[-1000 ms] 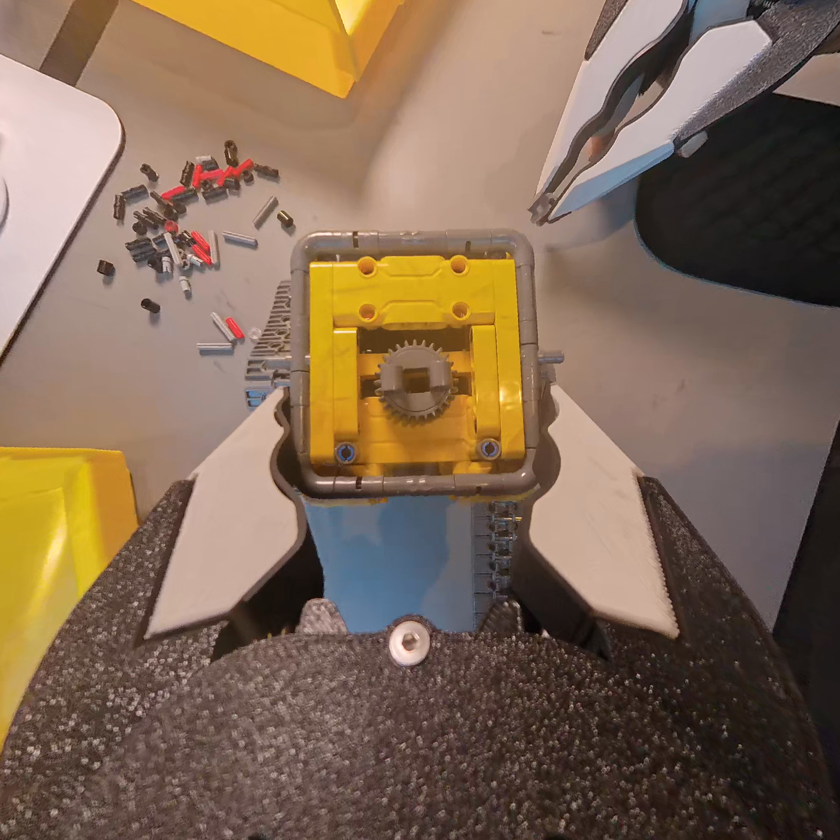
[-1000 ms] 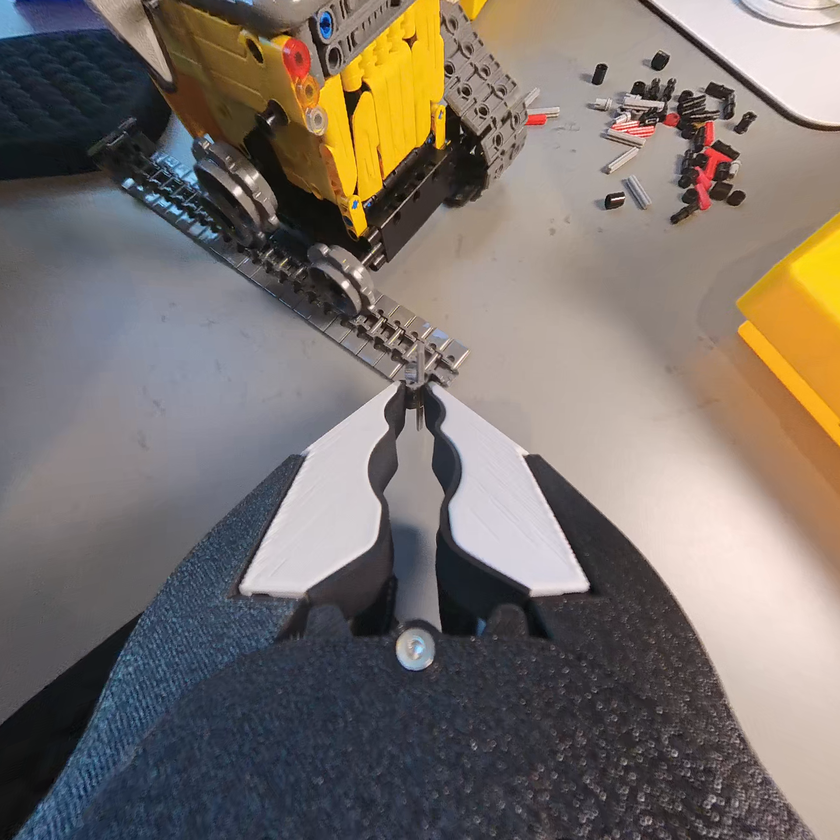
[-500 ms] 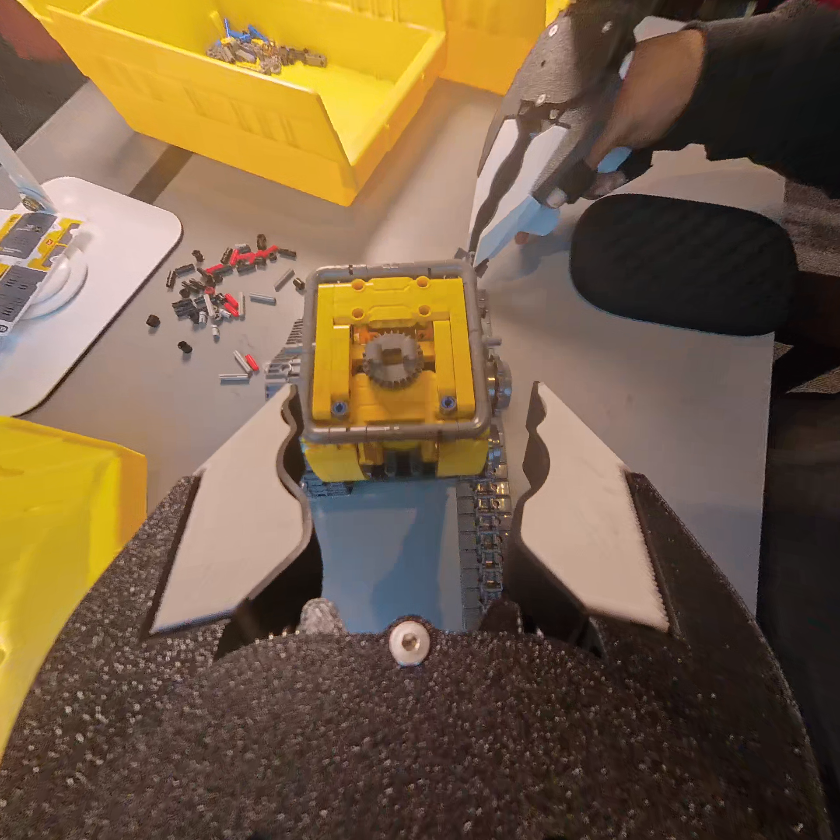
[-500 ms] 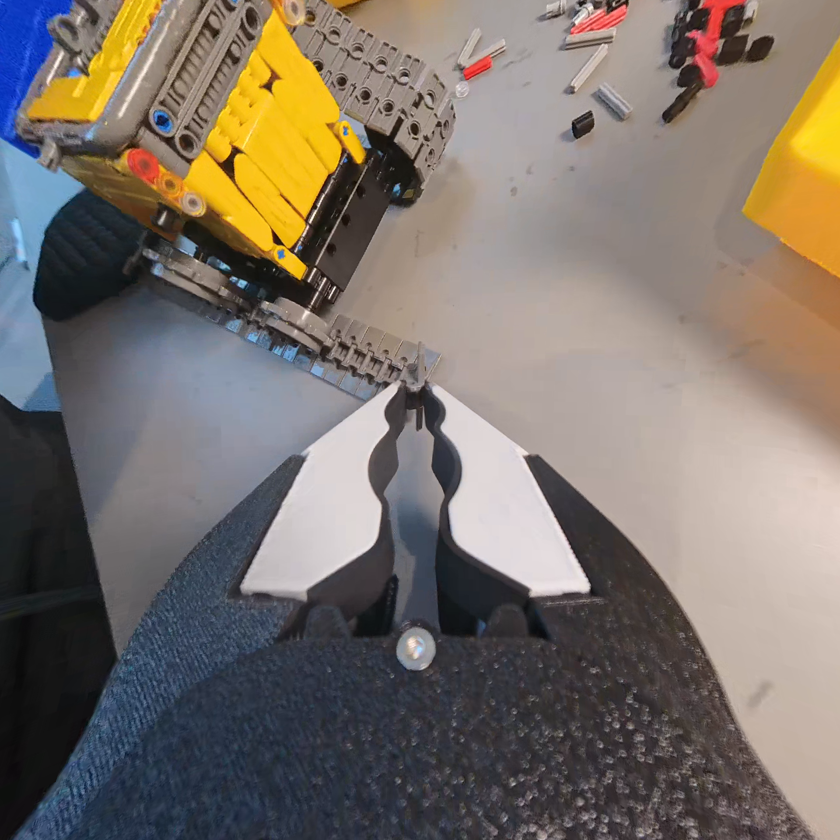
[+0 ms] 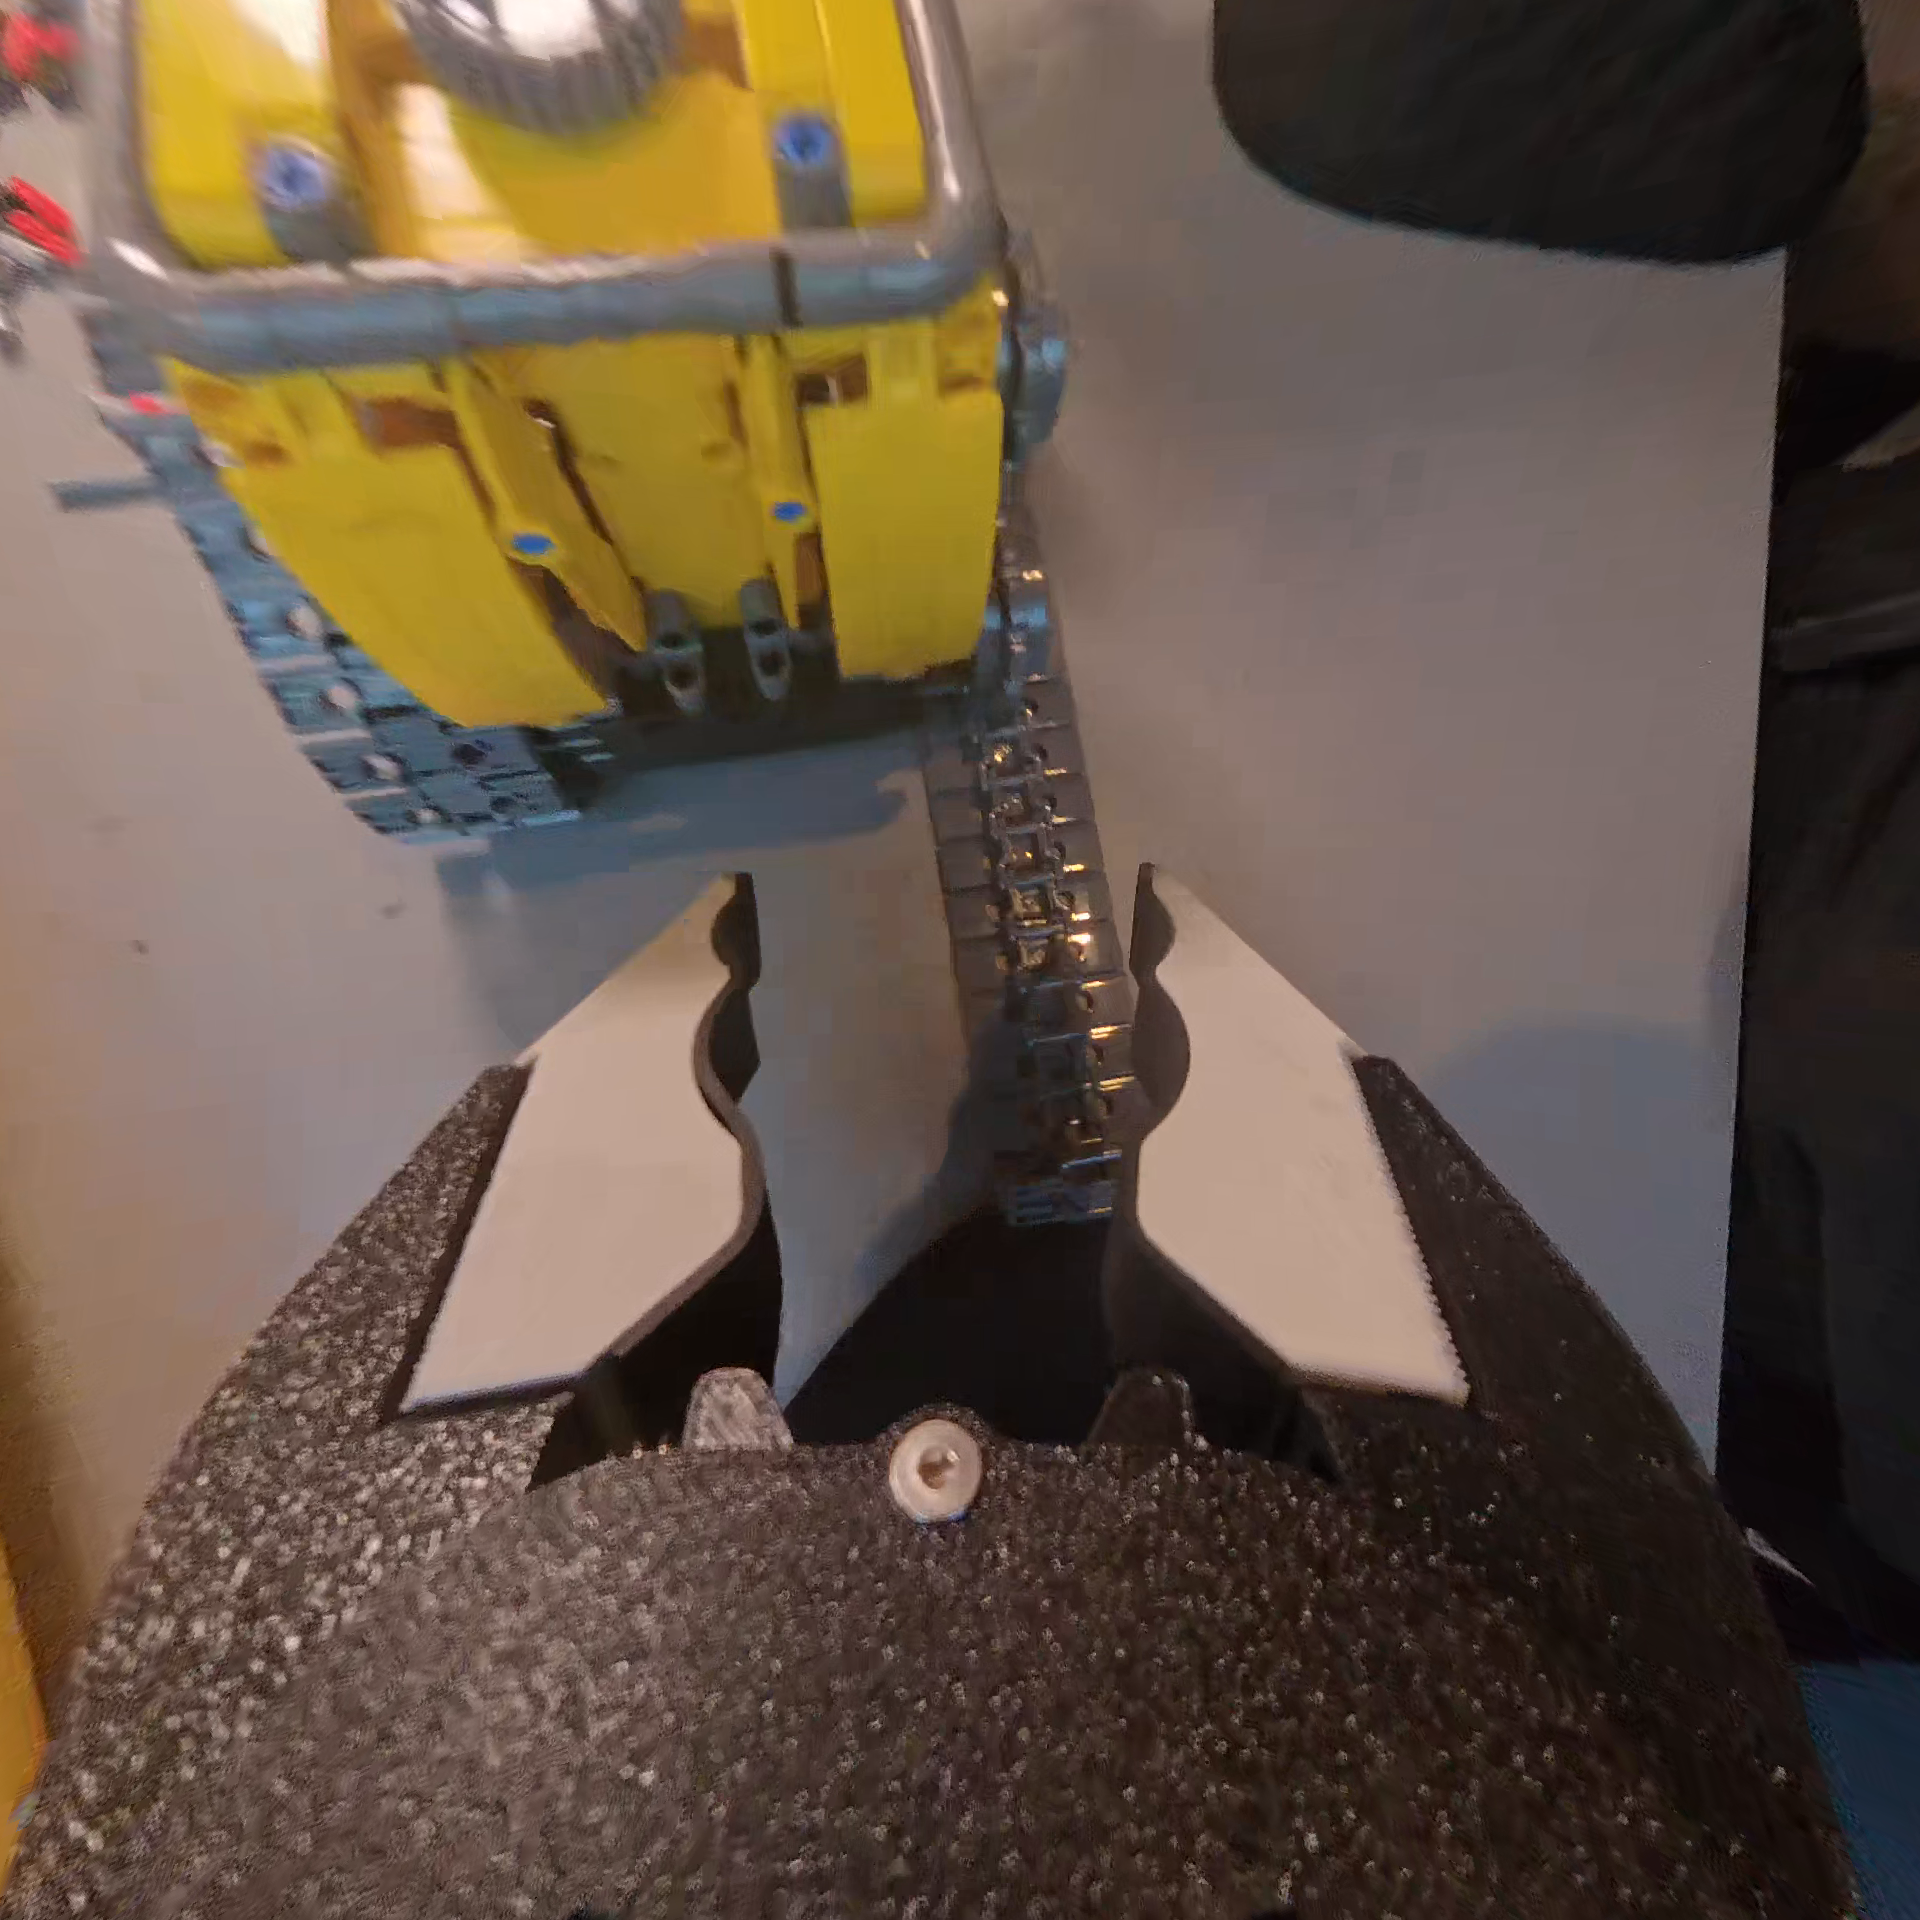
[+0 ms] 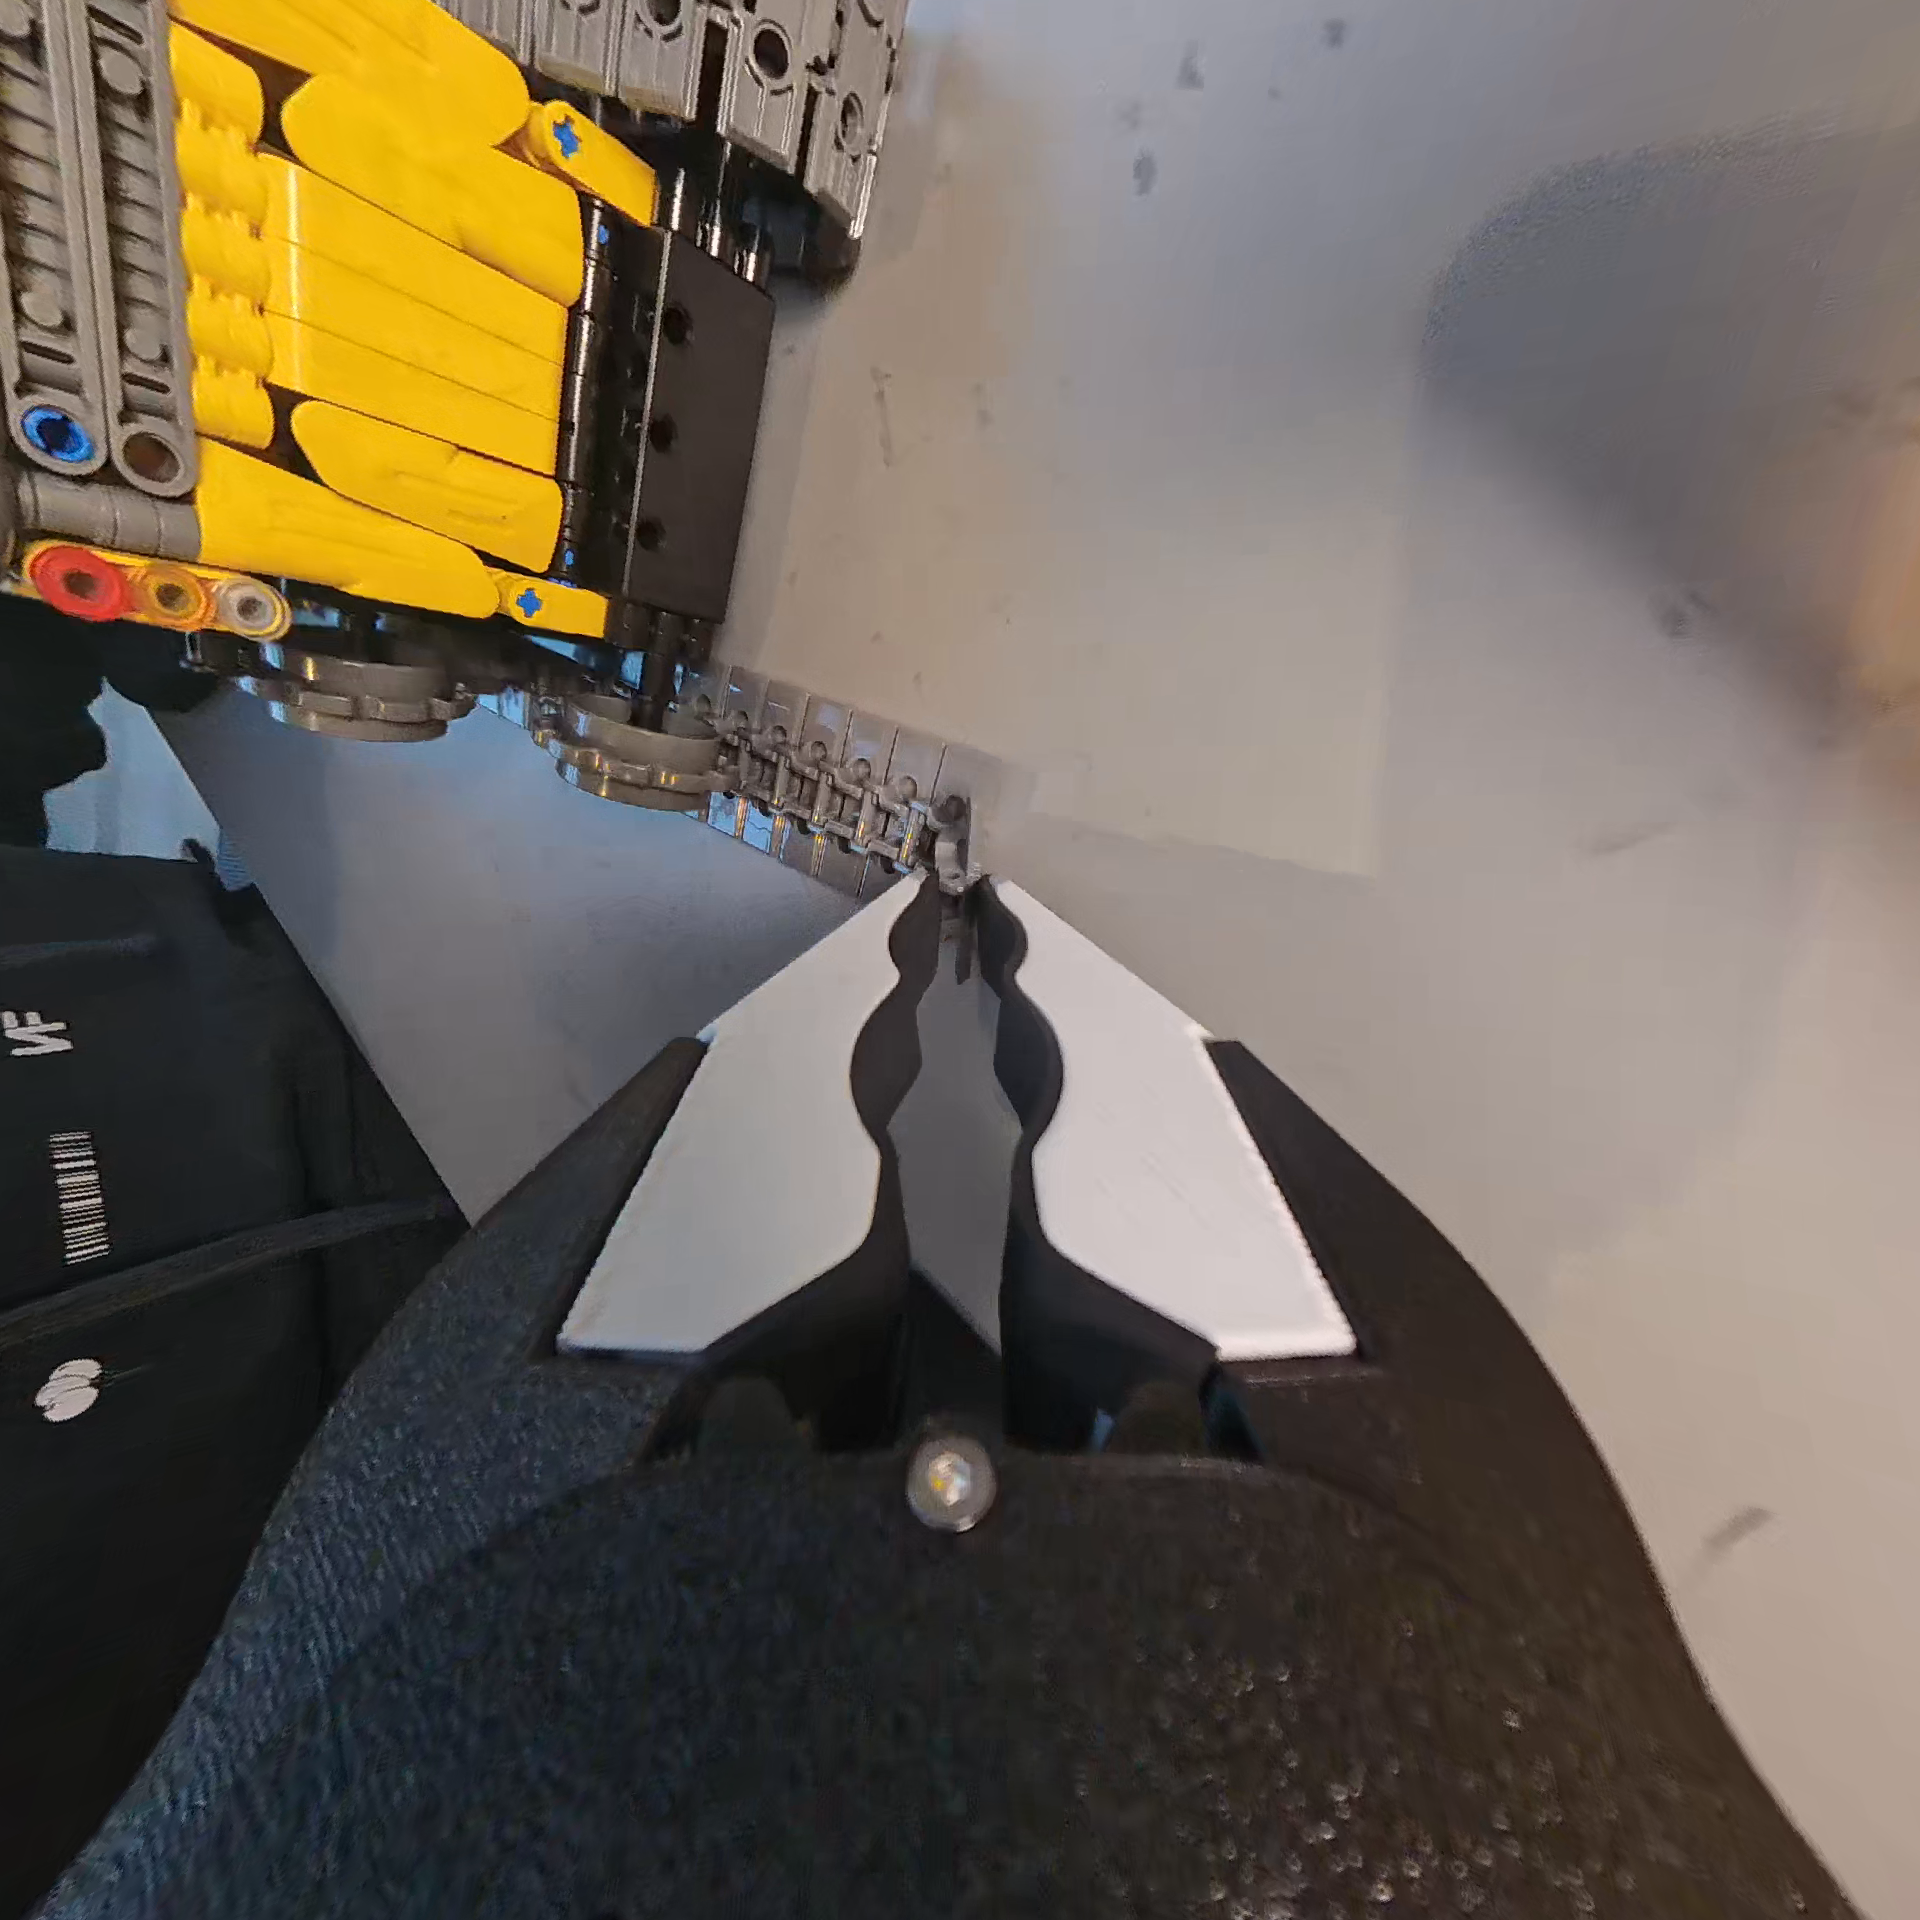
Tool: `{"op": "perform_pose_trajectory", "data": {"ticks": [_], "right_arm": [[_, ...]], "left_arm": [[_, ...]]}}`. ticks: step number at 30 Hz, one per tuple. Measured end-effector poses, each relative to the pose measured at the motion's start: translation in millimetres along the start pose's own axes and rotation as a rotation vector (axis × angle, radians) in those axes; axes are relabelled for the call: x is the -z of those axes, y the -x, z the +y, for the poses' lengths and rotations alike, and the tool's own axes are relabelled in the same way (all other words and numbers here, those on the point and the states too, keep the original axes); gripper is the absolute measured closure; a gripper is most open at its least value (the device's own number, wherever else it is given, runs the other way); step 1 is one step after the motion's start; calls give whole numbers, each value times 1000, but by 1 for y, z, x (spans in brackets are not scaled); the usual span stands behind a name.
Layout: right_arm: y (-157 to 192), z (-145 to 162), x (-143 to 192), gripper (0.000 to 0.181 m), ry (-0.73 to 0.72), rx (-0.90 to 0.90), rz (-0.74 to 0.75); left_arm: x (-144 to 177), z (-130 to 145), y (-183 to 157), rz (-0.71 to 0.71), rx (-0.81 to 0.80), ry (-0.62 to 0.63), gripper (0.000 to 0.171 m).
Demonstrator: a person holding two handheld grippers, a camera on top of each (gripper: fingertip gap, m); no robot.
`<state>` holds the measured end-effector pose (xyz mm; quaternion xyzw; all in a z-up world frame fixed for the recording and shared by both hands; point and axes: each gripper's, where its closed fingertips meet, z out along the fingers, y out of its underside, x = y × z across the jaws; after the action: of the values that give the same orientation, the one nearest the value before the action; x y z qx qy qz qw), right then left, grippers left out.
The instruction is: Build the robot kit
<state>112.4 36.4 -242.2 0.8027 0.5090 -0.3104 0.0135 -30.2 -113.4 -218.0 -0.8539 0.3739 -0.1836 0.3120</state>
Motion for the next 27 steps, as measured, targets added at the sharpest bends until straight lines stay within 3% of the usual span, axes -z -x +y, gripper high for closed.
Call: {"op": "perform_pose_trajectory", "data": {"ticks": [3, 6, 14, 27], "right_arm": [[0, -1, 0, 175, 62, 4, 51], [-1, -1, -1, 175, 120, -2, 102], [-4, -5, -1, 175, 152, -79, 188], [-7, -5, -1, 176, 261, 64, 424]], "left_arm": [[-18, 14, -13, 46, -12, 61, 110], [-25, 21, -10, 27, -47, 82, 130], [-24, 23, -13, 13, -47, 27, 132], [-24, 23, -17, 8, -30, 8, 143]]}}
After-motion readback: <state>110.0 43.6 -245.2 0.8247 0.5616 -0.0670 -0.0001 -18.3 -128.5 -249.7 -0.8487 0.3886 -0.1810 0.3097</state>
